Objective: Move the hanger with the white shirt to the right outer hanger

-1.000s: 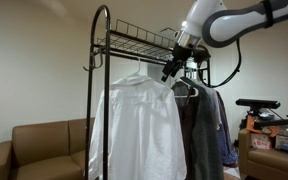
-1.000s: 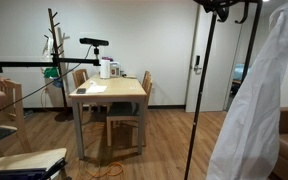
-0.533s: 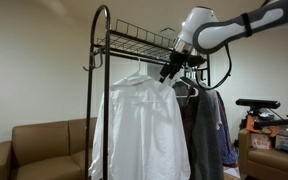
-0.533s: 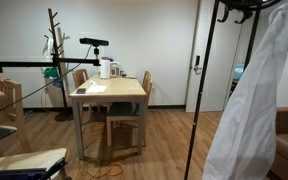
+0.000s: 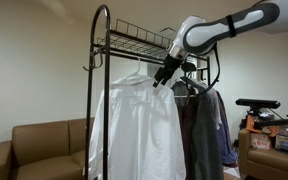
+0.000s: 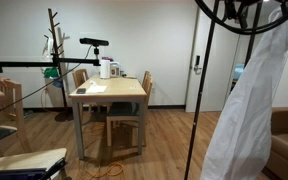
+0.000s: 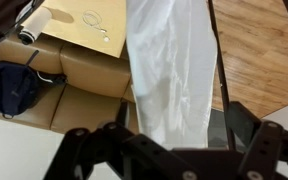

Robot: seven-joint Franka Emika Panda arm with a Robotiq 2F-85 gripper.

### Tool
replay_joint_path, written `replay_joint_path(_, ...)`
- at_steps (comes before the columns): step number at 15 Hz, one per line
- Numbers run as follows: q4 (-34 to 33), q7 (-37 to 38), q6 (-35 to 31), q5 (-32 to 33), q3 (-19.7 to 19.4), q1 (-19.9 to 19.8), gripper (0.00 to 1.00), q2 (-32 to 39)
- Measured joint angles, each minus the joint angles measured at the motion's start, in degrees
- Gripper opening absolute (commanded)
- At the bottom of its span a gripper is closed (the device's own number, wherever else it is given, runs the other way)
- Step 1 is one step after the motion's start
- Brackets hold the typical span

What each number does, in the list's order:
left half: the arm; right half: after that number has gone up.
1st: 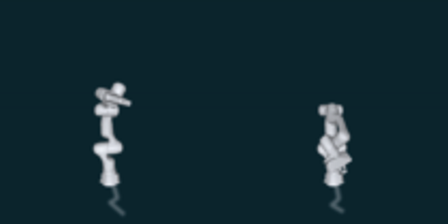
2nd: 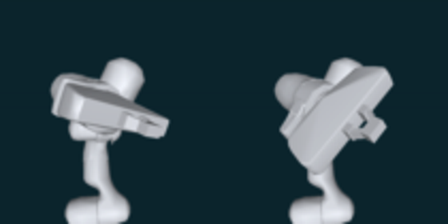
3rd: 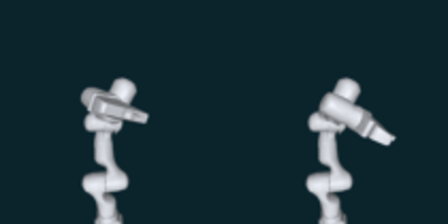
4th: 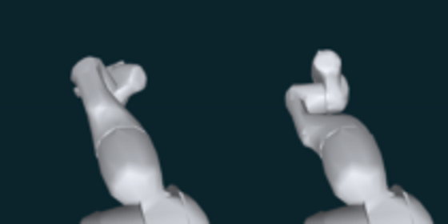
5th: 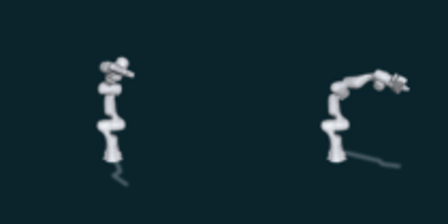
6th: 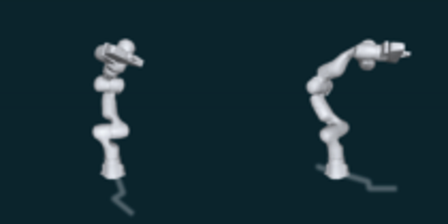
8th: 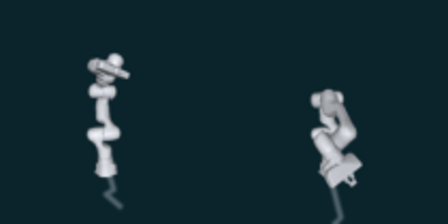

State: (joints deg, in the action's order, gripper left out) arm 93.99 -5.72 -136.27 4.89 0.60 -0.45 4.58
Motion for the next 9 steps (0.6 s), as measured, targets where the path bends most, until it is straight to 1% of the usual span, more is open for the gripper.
replay_joint_path(1, -0.73, -1.05, 0.14, -0.78, -0.05, -0.04, 0.99, 0.73)
replay_joint_path(2, -1.53, -1.68, 0.31, -0.95, -0.16, -0.08, 0.78, 1.39)
replay_joint_path(4, -2.97, -3.13, 0.74, -1.52, -0.33, -0.25, 0.69, 2.48)
replay_joint_path(5, -3.61, -4.01, 0.83, -2.23, -0.43, -0.32, 0.60, 2.92)
replay_joint_path(9, -5.27, -6.89, 1.37, -4.65, -0.52, -0.83, 0.33, 3.96)
